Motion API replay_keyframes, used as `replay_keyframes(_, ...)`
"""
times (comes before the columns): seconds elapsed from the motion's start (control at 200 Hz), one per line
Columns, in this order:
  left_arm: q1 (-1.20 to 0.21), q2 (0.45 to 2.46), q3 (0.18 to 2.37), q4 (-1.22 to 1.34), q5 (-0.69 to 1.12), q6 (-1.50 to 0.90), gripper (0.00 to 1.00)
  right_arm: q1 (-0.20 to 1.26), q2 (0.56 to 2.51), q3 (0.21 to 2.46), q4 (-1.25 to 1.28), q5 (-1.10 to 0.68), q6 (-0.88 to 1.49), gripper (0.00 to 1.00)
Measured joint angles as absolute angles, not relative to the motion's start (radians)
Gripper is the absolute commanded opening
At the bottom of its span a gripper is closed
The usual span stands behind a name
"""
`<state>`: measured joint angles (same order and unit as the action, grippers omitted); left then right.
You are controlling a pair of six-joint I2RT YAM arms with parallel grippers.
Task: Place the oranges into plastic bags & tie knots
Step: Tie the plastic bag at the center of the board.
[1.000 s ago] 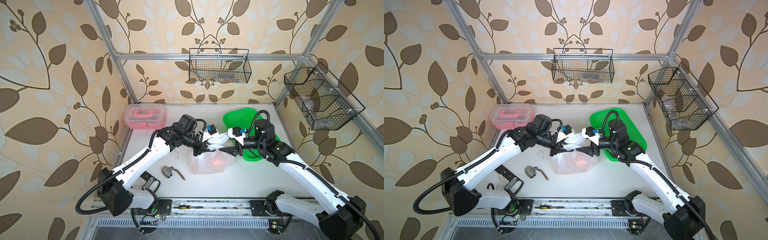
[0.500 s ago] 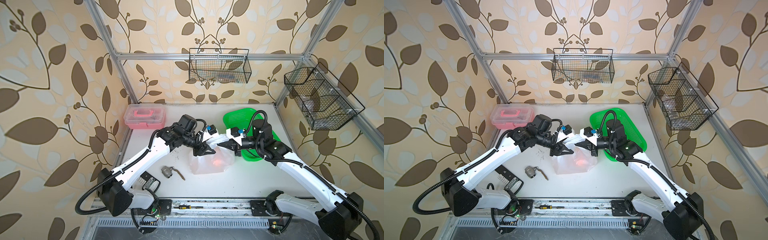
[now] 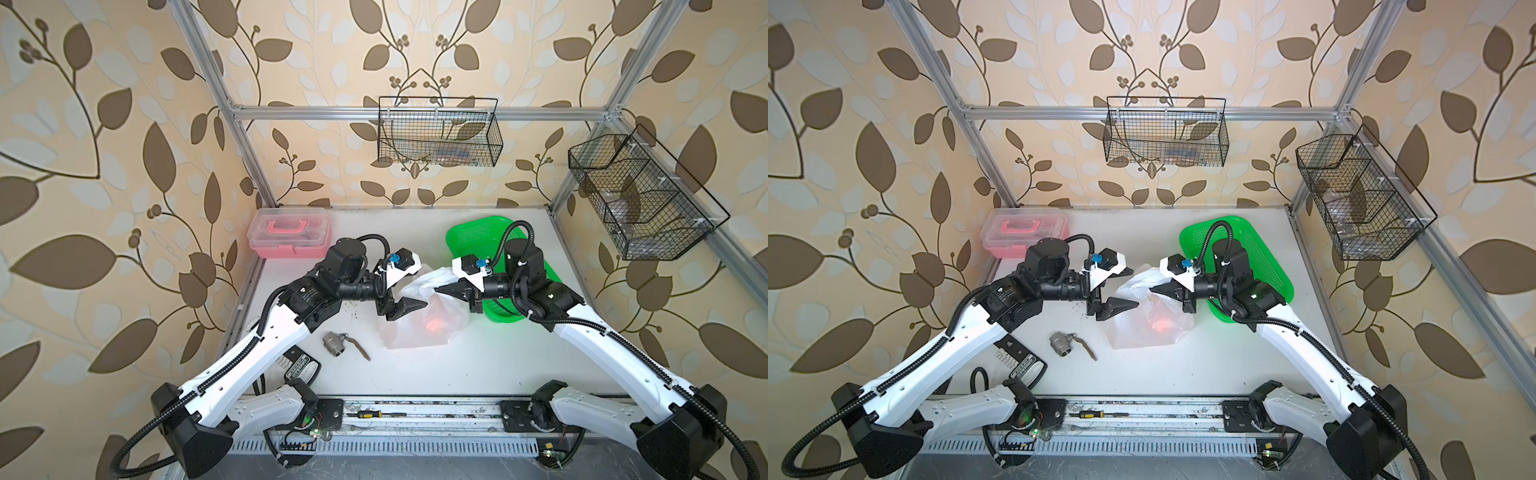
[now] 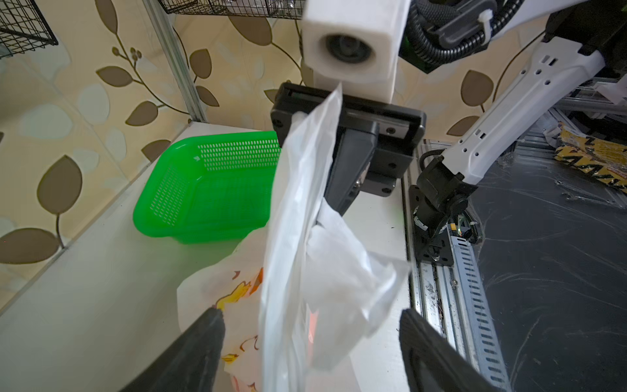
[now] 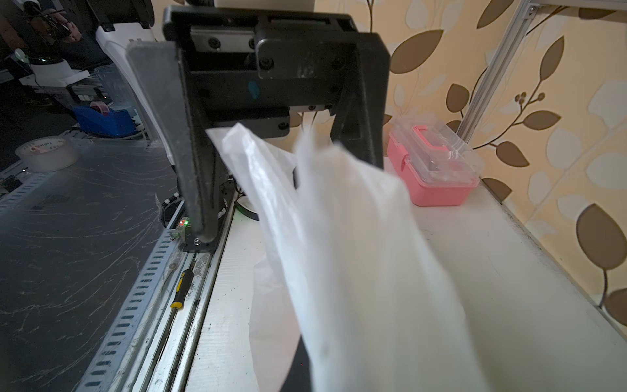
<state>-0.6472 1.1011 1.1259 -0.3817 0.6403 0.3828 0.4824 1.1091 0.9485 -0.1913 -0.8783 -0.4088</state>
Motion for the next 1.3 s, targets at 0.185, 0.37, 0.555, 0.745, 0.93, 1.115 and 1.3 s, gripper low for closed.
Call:
replay_keyframes(0.185, -0.647, 1.196, 1.185, -0.384, 0.678, 0.388, 0.66, 0.484, 1.11, 0.949, -0.192, -0.872, -0.409, 0.0)
replay_keyframes(0.37, -0.647, 1.238, 1.215, -0.398, 0.717, 0.395, 0.27, 0.484, 1.109, 0.949, -0.199, -0.87, -0.409, 0.0)
replay_keyframes(0.555, -0.647, 1.242, 1.217, -0.402, 0.733, 0.402, 0.0, 0.484, 1.109, 0.949, -0.209, -0.865, -0.411, 0.2)
replay_keyframes(0.745, -0.647, 1.243, 1.217, -0.407, 0.72, 0.411, 0.0, 0.433, 1.068, 0.953, -0.254, -0.881, -0.409, 0.49)
replay_keyframes(0.93, -0.647, 1.243, 1.216, -0.407, 0.698, 0.412, 0.0, 0.279, 0.912, 0.953, -0.229, -0.94, -0.335, 0.56)
replay_keyframes(1.115, -0.647, 1.243, 1.216, -0.407, 0.694, 0.42, 0.0, 0.181, 0.856, 0.96, -0.069, -0.94, -0.2, 0.6)
replay_keyframes(1.3, -0.647, 1.243, 1.216, -0.407, 0.695, 0.441, 0.0, 0.183, 1.099, 1.1, -0.031, -0.892, -0.119, 0.61)
